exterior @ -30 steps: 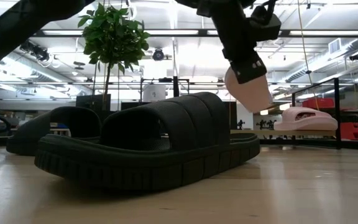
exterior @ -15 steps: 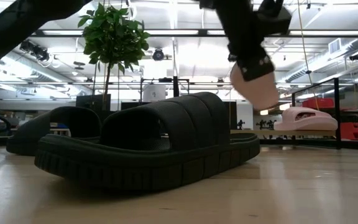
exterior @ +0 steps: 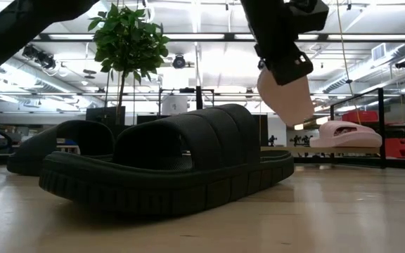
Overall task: Pick and place slides into the shelf
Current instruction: Put the pink slide on the shelf
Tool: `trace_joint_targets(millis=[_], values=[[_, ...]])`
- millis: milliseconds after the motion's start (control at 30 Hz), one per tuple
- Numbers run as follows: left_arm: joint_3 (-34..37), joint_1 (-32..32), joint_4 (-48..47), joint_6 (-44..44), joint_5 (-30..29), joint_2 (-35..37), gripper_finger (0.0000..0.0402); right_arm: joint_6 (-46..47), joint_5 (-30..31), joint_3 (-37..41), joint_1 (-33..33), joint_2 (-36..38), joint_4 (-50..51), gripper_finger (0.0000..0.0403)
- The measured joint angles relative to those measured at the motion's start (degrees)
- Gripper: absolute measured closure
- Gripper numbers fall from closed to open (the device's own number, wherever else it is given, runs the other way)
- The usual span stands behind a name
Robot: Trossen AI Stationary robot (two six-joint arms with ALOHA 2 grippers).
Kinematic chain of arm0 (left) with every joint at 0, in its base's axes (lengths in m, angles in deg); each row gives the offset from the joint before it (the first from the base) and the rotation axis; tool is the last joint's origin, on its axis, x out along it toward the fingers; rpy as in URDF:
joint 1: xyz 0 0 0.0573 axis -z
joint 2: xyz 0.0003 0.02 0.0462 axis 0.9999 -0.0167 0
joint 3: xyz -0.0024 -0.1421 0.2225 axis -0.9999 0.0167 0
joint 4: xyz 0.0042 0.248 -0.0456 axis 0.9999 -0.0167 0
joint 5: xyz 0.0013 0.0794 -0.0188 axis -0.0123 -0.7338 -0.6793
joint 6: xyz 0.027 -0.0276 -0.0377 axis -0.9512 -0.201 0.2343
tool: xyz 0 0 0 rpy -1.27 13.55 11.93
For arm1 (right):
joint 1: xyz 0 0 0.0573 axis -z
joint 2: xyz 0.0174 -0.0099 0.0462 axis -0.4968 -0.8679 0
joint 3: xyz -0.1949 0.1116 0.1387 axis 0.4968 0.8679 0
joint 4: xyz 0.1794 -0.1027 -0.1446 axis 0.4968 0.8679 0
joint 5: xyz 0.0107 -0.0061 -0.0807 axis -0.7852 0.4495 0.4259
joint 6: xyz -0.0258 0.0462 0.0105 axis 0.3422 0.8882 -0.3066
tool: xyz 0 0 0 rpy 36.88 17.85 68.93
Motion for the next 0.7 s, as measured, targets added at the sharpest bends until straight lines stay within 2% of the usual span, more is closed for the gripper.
trace_joint_targets(millis=[233,333,500,700], values=[[0.0,0.6,-6.4,7.1,5.0,0.0,0.036,-17.0,14.7,0.0,5.1,0.0,1.3,0.0225],[-0.6,1.4,-7.7,7.2,6.2,0.0,0.0361,-20.1,17.9,0.0,9.0,0.0,1.3,0.0225],[-2.2,2.4,-8.1,7.6,8.9,0.1,0.0355,-27.7,16.2,0.0,16.4,0.0,-2.4,0.0225],[-2.2,2.6,-8.4,7.4,9.4,0.7,0.0361,-41.8,9.3,0.0,24.4,1.5,-13.0,0.0225]])
